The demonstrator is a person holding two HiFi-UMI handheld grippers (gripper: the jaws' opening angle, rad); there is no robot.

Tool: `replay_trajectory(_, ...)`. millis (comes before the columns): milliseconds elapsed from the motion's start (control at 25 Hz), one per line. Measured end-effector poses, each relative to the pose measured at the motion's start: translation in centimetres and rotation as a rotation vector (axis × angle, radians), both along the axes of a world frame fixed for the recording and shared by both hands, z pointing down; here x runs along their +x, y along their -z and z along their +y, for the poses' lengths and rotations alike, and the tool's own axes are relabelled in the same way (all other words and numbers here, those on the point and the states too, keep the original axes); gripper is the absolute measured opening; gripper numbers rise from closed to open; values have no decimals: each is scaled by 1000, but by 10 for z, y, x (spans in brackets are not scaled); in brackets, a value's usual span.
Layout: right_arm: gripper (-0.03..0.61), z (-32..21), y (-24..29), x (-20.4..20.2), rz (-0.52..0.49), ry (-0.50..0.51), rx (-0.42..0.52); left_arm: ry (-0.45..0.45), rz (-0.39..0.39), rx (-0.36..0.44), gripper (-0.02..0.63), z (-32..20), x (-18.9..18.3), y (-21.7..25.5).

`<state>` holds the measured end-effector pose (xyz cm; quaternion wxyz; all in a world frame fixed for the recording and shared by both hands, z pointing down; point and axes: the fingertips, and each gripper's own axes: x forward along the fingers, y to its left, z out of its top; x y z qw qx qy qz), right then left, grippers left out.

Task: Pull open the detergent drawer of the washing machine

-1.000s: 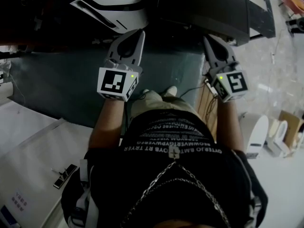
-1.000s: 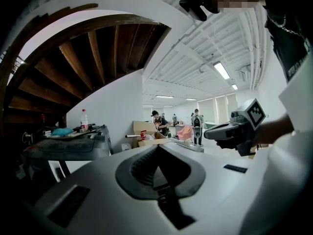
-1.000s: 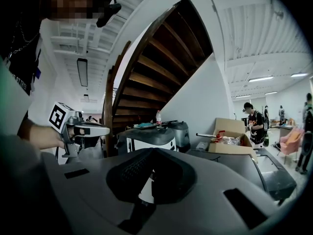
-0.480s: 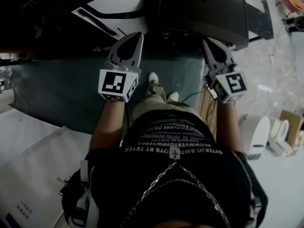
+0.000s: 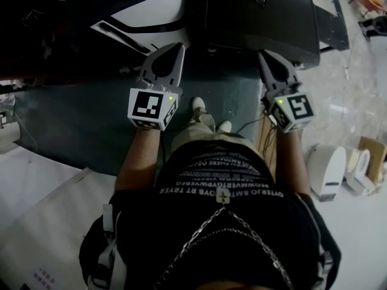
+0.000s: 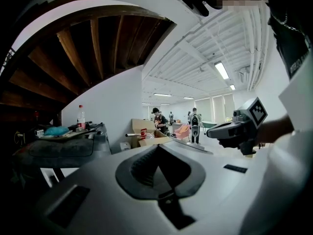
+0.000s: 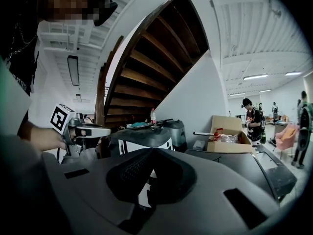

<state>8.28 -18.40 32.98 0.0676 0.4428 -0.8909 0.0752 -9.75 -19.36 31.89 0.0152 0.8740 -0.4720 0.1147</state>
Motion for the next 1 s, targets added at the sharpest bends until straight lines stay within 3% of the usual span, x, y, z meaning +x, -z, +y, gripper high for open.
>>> replay_trajectory(480, 2, -55, -43, -8, 46, -74, -81, -69, -45, -60, 3, -65, -15, -43)
replay_trajectory(1000, 2, -94, -127, 12, 126, -197, -172, -203, -64, -168, 4, -111, -7, -130)
